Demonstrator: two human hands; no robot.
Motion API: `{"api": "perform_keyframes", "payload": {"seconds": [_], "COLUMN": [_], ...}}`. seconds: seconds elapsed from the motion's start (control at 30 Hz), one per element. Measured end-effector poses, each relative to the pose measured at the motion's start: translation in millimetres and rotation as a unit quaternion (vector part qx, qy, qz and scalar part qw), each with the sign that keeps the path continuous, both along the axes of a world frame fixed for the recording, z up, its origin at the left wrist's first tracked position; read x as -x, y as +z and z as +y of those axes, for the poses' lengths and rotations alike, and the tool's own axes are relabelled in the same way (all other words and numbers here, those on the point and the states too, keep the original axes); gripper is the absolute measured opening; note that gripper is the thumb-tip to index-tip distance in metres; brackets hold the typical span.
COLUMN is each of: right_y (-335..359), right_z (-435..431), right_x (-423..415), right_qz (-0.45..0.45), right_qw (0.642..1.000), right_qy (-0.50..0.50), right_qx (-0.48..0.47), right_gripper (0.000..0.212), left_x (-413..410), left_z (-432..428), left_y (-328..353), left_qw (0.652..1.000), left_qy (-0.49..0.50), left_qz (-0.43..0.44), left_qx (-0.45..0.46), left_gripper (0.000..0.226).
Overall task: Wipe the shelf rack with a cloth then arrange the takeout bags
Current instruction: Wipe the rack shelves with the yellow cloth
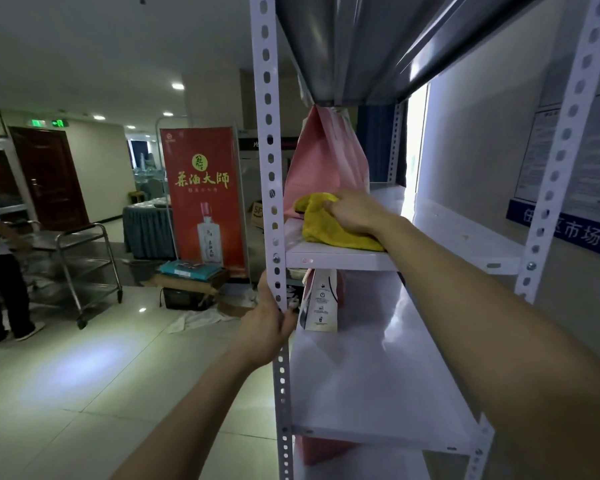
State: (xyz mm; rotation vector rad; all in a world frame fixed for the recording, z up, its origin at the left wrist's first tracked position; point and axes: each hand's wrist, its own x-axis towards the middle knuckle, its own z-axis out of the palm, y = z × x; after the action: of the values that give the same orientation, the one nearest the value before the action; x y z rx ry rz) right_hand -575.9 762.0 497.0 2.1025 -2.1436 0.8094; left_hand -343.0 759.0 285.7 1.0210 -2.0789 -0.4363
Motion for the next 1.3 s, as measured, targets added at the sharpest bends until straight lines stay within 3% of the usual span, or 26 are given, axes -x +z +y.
{"api": "perform_keyframes", "payload": {"seconds": [0.2, 0.5, 0.63, 0.8, 0.93, 1.1, 1.3], "right_y": [-11.6, -15.0, -8.2, -14.6, -22.8, -22.2, -12.9], "right_z": [-4.2, 54.8, 39.7, 26.1, 43.7, 38.0, 10.1], "right_x": [-38.8, 3.2, -15.0, -48.0, -22.9, 12.4, -33.9], "right_qz": [0.072, 0.055, 0.055, 0.072, 0.041, 0.013, 0.062], "right_qw": [0.988, 0.991, 0.992, 0.991, 0.991, 0.994, 0.99], "right_qy": [0.07, 0.067, 0.024, 0.053, 0.09, 0.045, 0.022], "right_qx": [-0.115, -0.1, -0.108, -0.098, -0.084, -0.099, -0.121], "right_gripper": [0.051, 0.047, 0.054, 0.051, 0.05, 0.05, 0.062], "left_x": [-1.5, -1.8, -16.2, -8.6, 12.2, 28.2, 35.9], "left_z": [-5.9, 1.5, 8.6, -2.1, -13.2, -32.1, -40.6], "left_y": [-4.4, 0.7, 22.9, 105.4, 163.5, 157.8, 147.5], "left_qw": [1.0, 0.999, 0.997, 0.975, 0.955, 0.931, 0.935], "left_qy": [0.017, 0.019, -0.018, 0.019, 0.003, -0.022, 0.016], "left_qz": [-0.003, -0.025, 0.039, 0.163, 0.173, 0.202, 0.198], "left_qx": [0.017, 0.025, 0.065, 0.152, 0.24, 0.302, 0.295], "left_gripper": [0.081, 0.085, 0.078, 0.079, 0.074, 0.073, 0.07]}}
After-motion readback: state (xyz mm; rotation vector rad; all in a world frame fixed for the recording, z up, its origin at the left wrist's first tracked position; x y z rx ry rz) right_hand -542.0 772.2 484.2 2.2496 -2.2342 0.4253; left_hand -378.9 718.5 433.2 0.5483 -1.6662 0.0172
